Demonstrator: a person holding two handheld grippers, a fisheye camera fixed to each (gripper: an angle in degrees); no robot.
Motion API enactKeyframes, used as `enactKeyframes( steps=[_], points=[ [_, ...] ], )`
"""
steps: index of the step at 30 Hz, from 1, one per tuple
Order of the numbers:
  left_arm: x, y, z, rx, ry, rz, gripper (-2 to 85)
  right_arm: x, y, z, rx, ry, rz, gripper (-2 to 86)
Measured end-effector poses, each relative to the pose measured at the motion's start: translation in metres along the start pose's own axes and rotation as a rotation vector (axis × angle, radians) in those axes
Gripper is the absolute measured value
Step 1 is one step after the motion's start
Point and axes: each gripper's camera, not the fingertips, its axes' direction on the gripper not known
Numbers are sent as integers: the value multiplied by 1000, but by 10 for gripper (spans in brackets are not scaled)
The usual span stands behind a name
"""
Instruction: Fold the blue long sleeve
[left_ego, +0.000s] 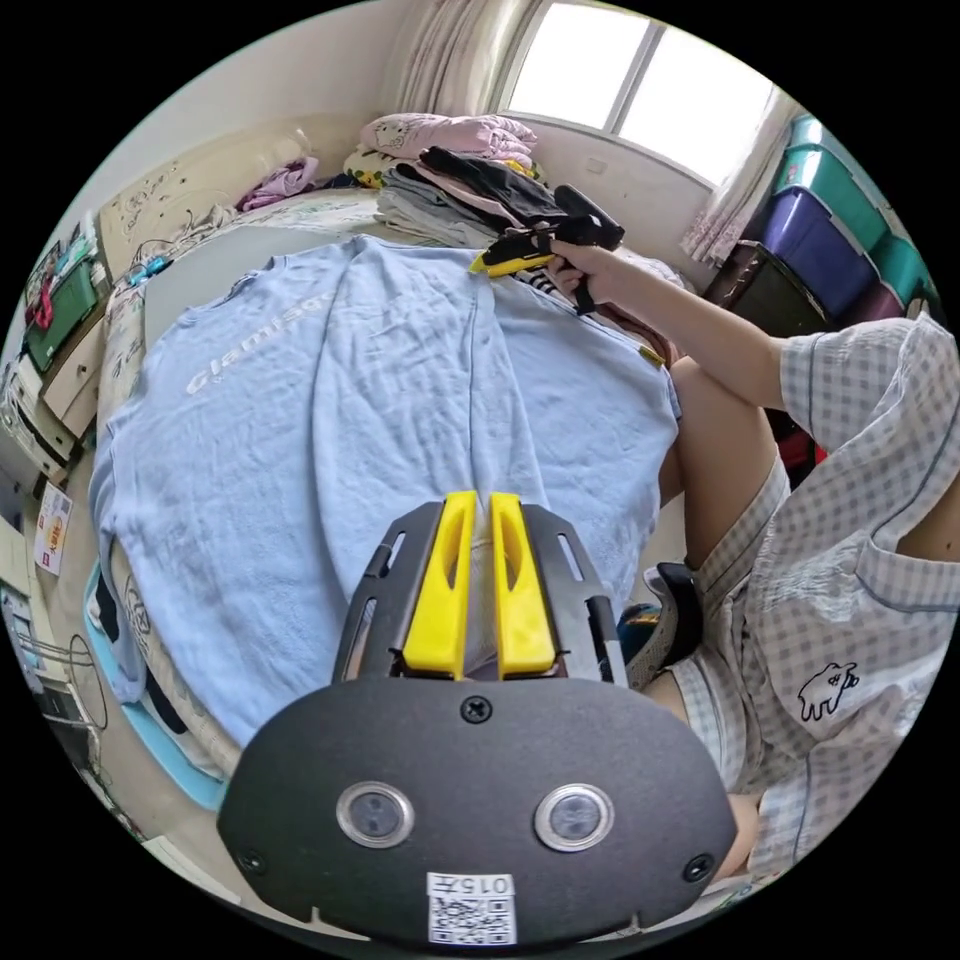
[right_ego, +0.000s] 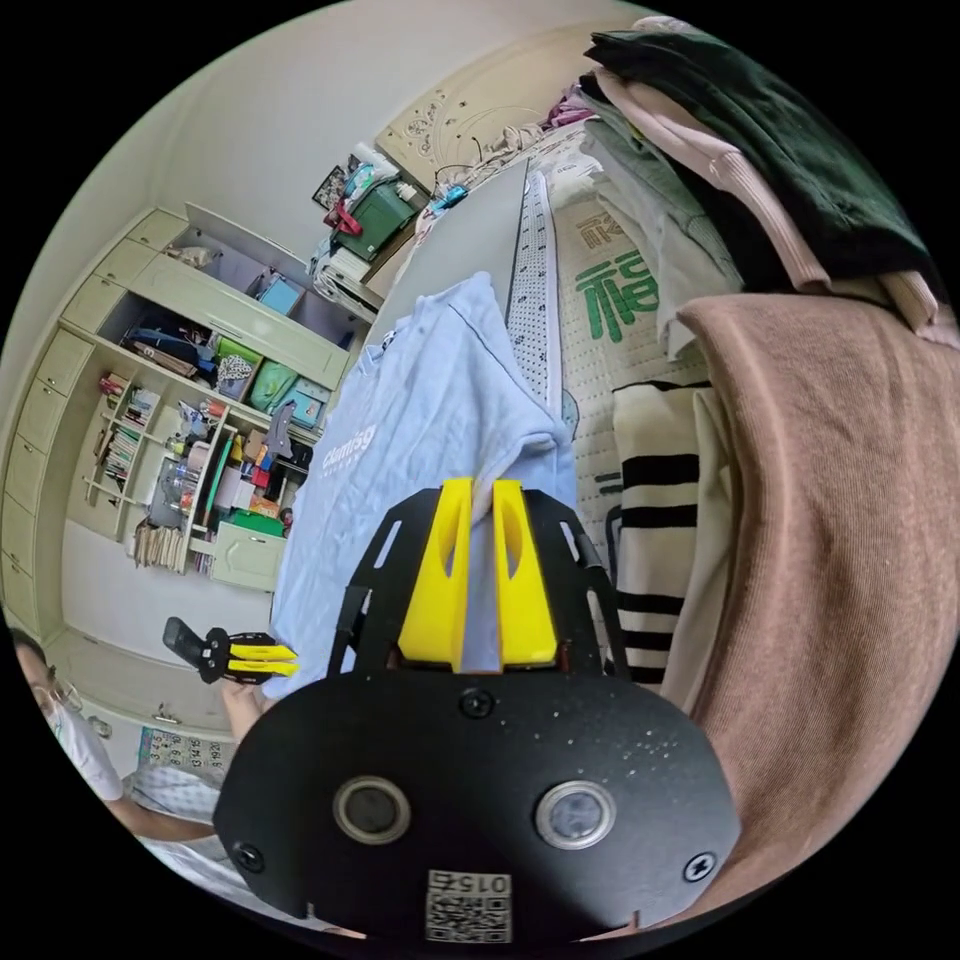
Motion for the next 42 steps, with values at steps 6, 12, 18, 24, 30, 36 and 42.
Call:
enactKeyframes(
  steps=[6,12,18,24,30,36,42],
  points=[
    [6,17,-23,117,30,94,4,-10,2,1,47,64,-38,15],
    [-2,19,-3,-23,19,107,5,0,4,20,30,83,-33,16],
    [-38,39,-20,37,142,25,12,3,17,15,90,36,42,43],
    [-86,76,-50,136,58,-163,8,-60,48,-5,293,341,-145,53],
    [-115,86,-48,72,54,-225,0,-185,109,75,67,43,-704,17],
    [-189,133,-93,394,188,-504,15,-269,178,161,-309,-83,-1064,-3],
    [-339,278,-116,690,28,-1295,81,-271,186,192,-435,-62,-1053,-6]
  ],
)
